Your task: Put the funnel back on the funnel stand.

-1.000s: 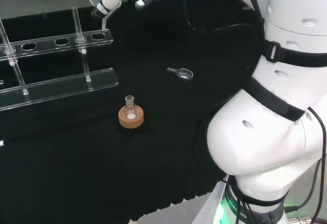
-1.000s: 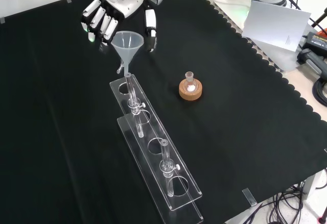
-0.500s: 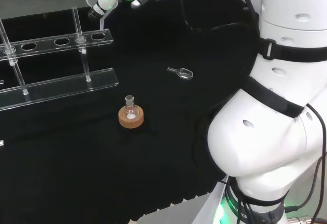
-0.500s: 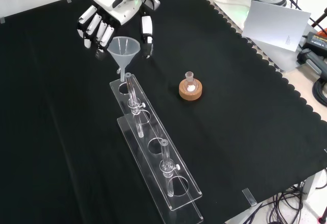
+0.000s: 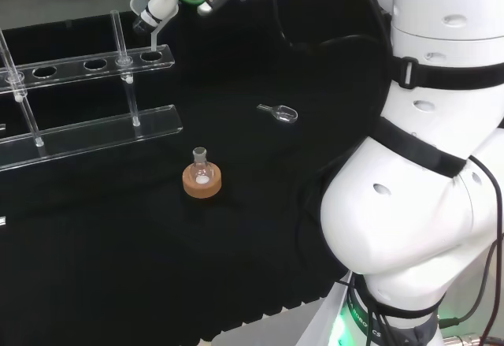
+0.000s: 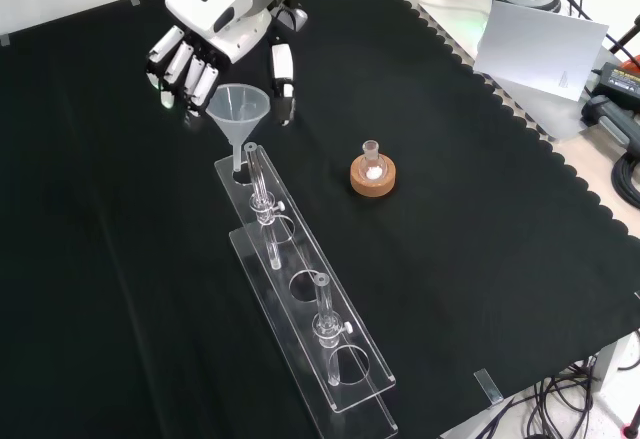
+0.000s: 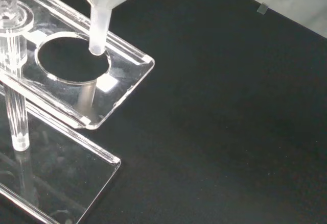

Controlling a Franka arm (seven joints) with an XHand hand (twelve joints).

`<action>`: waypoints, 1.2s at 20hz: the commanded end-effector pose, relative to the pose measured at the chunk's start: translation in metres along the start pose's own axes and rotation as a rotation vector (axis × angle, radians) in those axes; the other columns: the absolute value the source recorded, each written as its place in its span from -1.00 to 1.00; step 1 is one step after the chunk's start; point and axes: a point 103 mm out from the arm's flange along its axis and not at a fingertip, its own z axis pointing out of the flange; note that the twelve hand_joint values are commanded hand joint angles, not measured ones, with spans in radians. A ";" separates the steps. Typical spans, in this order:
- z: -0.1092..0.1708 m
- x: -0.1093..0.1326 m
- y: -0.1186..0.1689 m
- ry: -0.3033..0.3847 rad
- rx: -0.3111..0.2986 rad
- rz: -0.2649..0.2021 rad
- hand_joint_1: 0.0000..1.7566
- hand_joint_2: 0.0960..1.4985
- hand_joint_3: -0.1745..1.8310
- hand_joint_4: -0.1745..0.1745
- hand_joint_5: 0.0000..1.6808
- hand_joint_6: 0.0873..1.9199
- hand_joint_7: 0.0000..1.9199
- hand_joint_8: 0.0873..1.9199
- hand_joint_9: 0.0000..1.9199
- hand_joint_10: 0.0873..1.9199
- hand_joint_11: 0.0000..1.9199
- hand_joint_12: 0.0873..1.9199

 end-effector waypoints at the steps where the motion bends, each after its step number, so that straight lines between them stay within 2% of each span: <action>1: 0.008 0.002 0.005 -0.001 0.012 -0.013 -0.47 -0.01 -0.80 -0.11 -0.10 -0.84 0.08 -0.49 -0.49 -0.38 -1.00 0.47; 11: 0.018 0.004 0.018 -0.026 0.037 -0.027 -0.47 -0.01 -0.80 -0.11 -0.11 -0.83 0.08 -0.49 -0.49 -0.38 -1.00 0.47; 24: 0.043 0.004 0.028 -0.053 0.080 -0.054 -0.47 -0.01 -0.80 -0.11 -0.12 -0.81 0.08 -0.50 -0.49 -0.38 -1.00 0.47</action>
